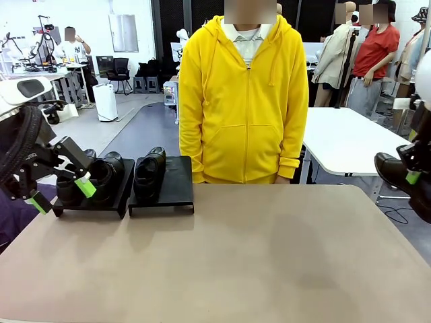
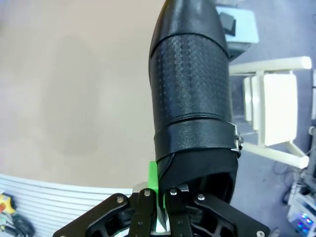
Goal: Organize the shoes by placing them on the stand.
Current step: Pick up one Shoe and place it in the middle of the table.
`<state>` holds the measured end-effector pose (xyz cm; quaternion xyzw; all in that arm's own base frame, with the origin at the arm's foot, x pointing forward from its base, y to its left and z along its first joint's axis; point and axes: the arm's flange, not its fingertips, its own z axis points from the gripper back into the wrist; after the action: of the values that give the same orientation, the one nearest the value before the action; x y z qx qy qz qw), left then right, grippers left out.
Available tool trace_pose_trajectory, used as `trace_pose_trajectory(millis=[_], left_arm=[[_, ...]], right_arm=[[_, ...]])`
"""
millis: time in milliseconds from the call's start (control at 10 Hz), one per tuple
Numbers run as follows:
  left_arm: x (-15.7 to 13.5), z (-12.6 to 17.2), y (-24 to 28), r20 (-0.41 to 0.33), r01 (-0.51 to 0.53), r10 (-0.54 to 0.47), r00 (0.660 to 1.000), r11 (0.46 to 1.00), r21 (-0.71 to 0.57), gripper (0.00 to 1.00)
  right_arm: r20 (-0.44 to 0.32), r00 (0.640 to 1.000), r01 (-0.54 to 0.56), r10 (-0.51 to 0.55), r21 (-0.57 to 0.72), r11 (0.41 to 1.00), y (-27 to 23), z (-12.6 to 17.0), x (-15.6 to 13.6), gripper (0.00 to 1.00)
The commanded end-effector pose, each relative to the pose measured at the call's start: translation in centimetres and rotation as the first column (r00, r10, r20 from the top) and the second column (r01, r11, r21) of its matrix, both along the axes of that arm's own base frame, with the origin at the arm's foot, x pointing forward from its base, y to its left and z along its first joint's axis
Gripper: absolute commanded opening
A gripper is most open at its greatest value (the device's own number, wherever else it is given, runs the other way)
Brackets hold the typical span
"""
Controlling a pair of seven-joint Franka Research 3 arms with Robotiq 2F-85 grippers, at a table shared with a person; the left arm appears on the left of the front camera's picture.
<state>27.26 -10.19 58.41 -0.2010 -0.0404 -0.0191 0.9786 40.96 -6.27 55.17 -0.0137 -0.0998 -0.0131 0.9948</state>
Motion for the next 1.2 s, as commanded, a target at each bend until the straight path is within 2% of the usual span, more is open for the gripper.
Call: trace_pose_trajectory(millis=[0, 300, 400, 700, 800, 1000, 1100], left_arm=[[-0.1, 0.2, 0.0, -0.011, -0.008, 0.008, 1.0, 1.0, -0.014, 1.0], [-0.1, 0.2, 0.0, -0.011, -0.008, 0.008, 1.0, 1.0, -0.014, 1.0], [-0.1, 0.2, 0.0, -0.011, -0.008, 0.008, 1.0, 1.0, -0.014, 1.0], [-0.1, 0.2, 0.0, -0.011, -0.008, 0.008, 1.0, 1.0, -0.014, 1.0], [-0.1, 0.2, 0.0, -0.011, -0.008, 0.008, 1.0, 1.0, -0.014, 1.0], [-0.1, 0.2, 0.0, -0.011, -0.008, 0.008, 1.0, 1.0, -0.014, 1.0], [-0.1, 0.2, 0.0, -0.011, -0.008, 0.008, 1.0, 1.0, -0.014, 1.0]], right_arm=[[-0.015, 1.0, -0.018, 0.018, -0.018, 1.0, 0.7, 0.1, 1.2, 0.0], [-0.015, 1.0, -0.018, 0.018, -0.018, 1.0, 0.7, 0.1, 1.2, 0.0], [-0.02, 1.0, -0.011, 0.011, -0.005, 1.0, 0.3, -0.8, 0.5, 0.0], [0.013, 0.996, -0.082, 0.084, -0.078, 0.994, 13.6, -0.5, -5.4, 0.0], [0.013, 0.999, -0.031, 0.031, -0.05, 0.998, 17.6, -1.2, -6.4, 0.0], [0.072, 0.997, 0.009, -0.009, 0.001, 1.0, 25.6, -3.9, -5.2, 0.0], [0.035, 0.999, -0.017, 0.017, -0.012, 1.0, 29.5, -6.2, -3.8, 0.0]])
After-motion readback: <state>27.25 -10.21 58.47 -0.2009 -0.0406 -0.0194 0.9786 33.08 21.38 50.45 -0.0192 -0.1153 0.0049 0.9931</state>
